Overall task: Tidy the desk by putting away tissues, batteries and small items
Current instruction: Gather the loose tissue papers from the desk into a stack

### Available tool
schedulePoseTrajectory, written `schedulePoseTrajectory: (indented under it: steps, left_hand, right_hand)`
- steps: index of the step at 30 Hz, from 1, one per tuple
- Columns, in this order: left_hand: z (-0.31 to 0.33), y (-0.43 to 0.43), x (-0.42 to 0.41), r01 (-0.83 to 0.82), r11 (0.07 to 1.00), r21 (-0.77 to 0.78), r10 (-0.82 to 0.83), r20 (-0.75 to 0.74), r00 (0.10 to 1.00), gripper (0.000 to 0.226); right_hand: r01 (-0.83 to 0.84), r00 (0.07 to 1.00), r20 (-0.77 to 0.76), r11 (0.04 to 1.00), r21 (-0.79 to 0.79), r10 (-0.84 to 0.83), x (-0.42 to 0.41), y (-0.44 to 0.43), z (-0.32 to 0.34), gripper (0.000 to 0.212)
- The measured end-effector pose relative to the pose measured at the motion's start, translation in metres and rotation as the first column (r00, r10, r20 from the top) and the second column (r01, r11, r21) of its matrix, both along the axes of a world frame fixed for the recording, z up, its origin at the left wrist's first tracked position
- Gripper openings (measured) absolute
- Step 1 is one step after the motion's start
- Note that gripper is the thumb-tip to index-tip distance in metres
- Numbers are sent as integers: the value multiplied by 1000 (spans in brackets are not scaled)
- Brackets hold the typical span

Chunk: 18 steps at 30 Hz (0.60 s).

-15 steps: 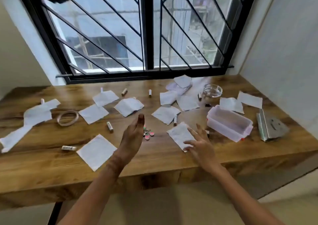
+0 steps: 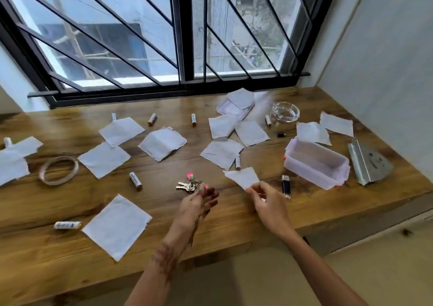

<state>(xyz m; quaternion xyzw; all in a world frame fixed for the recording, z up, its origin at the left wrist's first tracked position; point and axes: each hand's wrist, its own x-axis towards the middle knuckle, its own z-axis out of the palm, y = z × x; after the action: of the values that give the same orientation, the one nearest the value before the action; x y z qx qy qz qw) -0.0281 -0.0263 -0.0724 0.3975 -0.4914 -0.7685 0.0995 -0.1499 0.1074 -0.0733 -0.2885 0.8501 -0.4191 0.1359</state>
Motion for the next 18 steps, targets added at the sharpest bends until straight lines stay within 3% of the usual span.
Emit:
schedulePoseTrajectory:
  steps: [4,7,11,16,18]
  left_hand:
    - [2,1,-1,38,993,110,-29,-82,996,25]
    - [7,-1,1,32,989,147,4,-239,971,28]
    - [16,-3,9,54,996,66,-29,-331,943,29]
    - [18,-8,11,-106,992,75,118,-196,973,16]
    - [16,-13,8,-171,976,138,192,-159,968,19]
  right_hand:
    - [132,922,384,969,-208,-43,21,-28,29,8]
    - [170,847,531,943,-286,9,38,-48,47,8]
    - [149,807,583,923,-355,94,53,-69,56,12]
    - [132,760,636,927,-352,133,48,-77,52,19]
    - [79,840,531,940,-331,116,36,-79,48,14]
